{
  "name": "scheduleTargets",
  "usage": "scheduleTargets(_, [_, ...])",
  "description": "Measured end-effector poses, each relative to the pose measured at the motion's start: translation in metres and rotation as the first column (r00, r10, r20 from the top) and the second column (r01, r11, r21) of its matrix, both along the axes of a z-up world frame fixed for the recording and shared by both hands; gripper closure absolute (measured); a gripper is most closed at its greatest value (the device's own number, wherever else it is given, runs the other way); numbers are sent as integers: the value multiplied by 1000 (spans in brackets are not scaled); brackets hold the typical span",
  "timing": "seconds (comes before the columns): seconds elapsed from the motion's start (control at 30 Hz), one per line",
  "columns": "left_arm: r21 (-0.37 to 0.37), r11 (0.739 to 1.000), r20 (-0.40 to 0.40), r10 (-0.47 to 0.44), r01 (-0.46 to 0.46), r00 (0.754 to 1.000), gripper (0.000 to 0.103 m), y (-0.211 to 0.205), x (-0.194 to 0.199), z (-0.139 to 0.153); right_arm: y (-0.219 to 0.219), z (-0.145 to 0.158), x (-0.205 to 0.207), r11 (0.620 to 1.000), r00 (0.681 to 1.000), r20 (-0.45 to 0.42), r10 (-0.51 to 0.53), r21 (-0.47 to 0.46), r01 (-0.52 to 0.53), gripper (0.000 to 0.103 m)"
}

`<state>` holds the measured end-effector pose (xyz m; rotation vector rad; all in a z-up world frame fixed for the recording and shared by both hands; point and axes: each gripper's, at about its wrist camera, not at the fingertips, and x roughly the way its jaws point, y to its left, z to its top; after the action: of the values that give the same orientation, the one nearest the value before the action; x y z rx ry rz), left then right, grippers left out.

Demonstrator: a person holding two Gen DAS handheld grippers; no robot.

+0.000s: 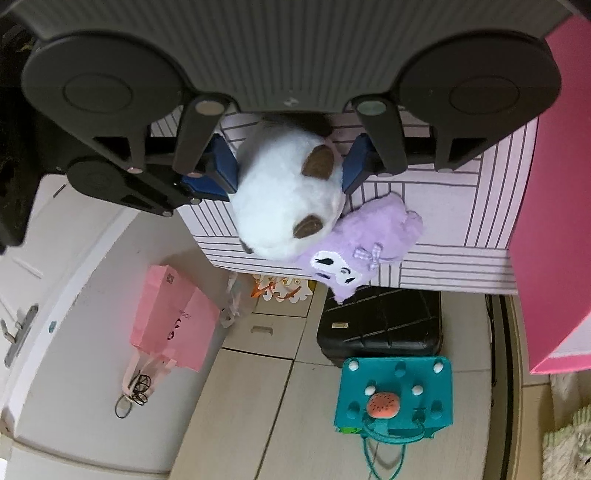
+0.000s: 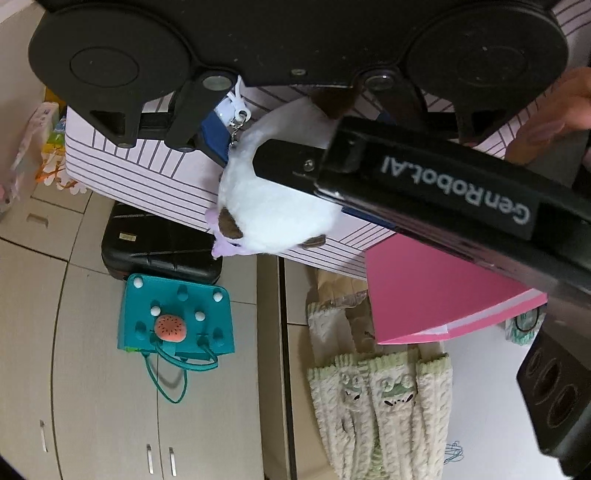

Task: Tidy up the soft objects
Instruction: 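Close the left gripper on the white plush toy while the right gripper pinches it too, then lift and carry the white plush toy with both grippers over the pink box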

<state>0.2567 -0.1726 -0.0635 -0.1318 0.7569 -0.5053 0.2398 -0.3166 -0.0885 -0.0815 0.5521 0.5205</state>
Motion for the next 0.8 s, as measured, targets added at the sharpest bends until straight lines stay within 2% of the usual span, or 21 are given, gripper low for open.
scheduleTargets(0.1, [-13, 1000, -4, -2, 2, 1000, 46, 2, -1, 0, -1, 2, -2, 1000, 1000, 12, -16, 2, 16, 35])
scheduleTargets(0.2, [6, 1000, 8, -5, 5, 1000, 47, 2, -7, 1, 3, 2, -5, 1000, 999, 21, -25, -10, 25, 35])
scheduleTargets(0.4, [3, 1000, -28, -14, 14, 999, 47, 10, -17, 5, 9, 6, -19, 999, 999, -4, -46, 3, 46, 36])
scheduleTargets(0.7, [-56, 997, -139, -50, 43, 989, 48, 33, -38, 6, 17, 16, -47, 998, 996, -73, -51, 33, 54, 35])
scheduleTargets(0.8, [-76, 995, -175, -75, 62, 982, 48, 39, -46, 9, 23, 20, -58, 998, 992, -113, -64, 16, 66, 35])
